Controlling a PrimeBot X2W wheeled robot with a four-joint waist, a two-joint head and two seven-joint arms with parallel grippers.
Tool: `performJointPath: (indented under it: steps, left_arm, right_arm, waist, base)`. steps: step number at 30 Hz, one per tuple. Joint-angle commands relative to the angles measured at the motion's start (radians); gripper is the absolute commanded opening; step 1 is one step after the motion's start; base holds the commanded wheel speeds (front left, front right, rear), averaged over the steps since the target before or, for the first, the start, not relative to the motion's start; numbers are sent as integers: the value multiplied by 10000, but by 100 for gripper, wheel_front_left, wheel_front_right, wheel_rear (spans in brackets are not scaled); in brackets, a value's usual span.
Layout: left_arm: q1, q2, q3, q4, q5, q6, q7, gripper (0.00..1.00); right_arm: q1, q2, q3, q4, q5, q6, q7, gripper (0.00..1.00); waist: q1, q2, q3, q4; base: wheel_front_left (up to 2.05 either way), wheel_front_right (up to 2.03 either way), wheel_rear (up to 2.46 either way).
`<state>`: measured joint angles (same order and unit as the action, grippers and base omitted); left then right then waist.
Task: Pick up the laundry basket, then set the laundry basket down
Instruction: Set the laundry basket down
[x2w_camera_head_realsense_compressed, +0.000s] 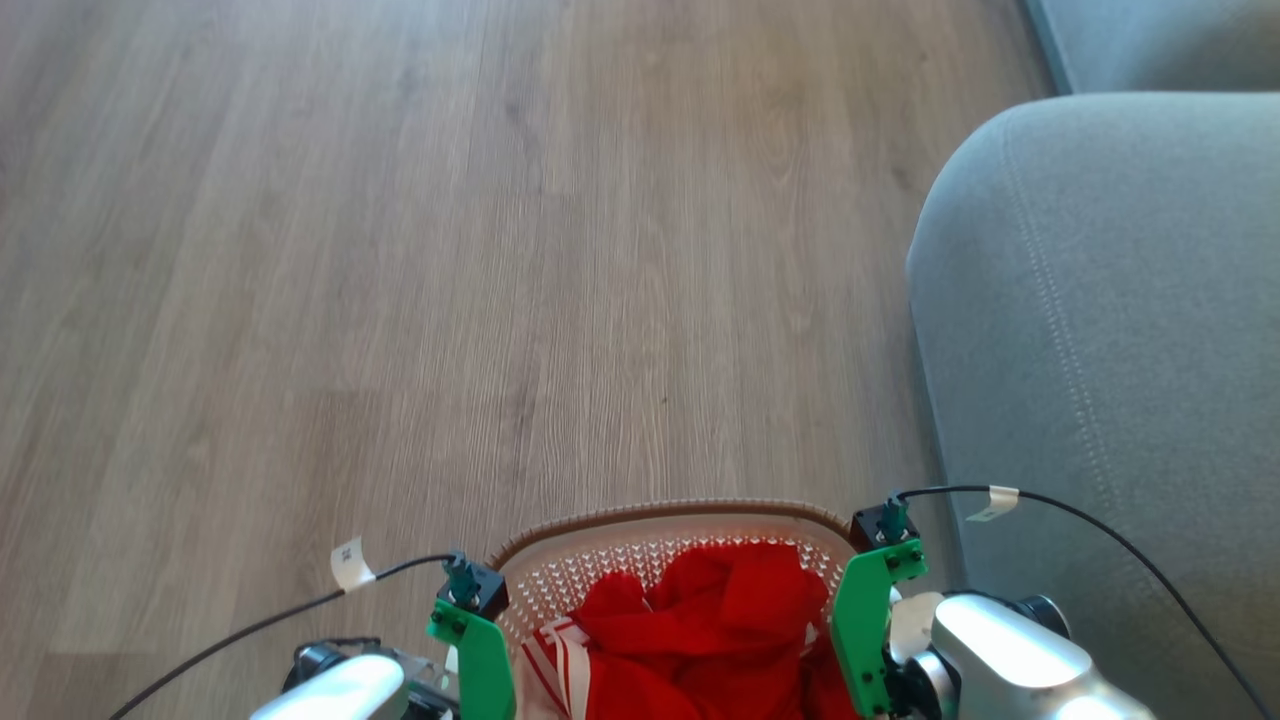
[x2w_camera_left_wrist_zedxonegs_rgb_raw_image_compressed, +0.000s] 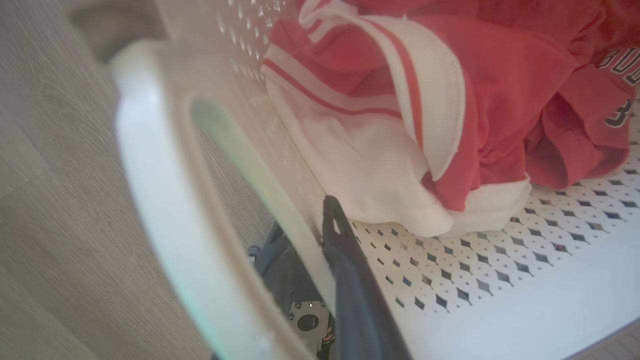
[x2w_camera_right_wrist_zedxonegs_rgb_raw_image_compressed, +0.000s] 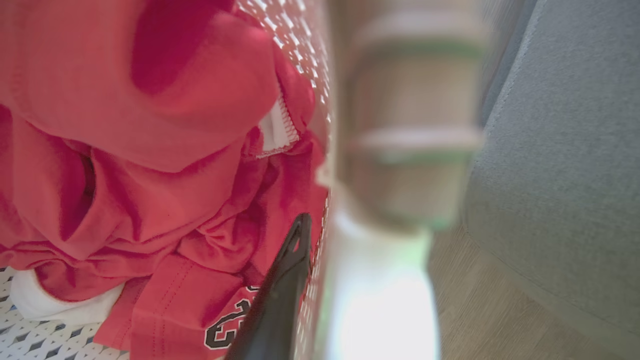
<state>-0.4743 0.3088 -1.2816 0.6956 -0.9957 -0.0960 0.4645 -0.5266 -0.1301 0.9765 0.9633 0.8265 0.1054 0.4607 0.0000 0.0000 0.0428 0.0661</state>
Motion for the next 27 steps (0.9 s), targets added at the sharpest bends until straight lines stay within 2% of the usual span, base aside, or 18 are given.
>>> performJointPath:
  steps: [1,11,16,27]
  left_arm:
    - [-730,-282,13,-537,223,-347,-107,0]
    - [-1614,-828,156,227,613,-215,-743,0]
    - [-2158,-1299,174,814,913,-188,-1169,0]
    - [-3592,-2343,210,2524,1316,-254,-2277,0]
  right_arm:
    - [-332,283,294,-554,-341,253,-165,0]
    - [-1006,-42,-31,-688,-831,253,-691,0]
    - [-1323,-130,-386,-570,-854,253,-891,0]
    - [-2548,-171,-1061,59,-1489,253,-2171,0]
  waist:
    - [0,0,189,11]
    - [0,0,2115,38]
    - [0,0,3171,67]
    - [0,0,5422,262]
  base:
    - [0,0,0]
    - [0,0,0]
    - [0,0,0]
    - [0,0,0]
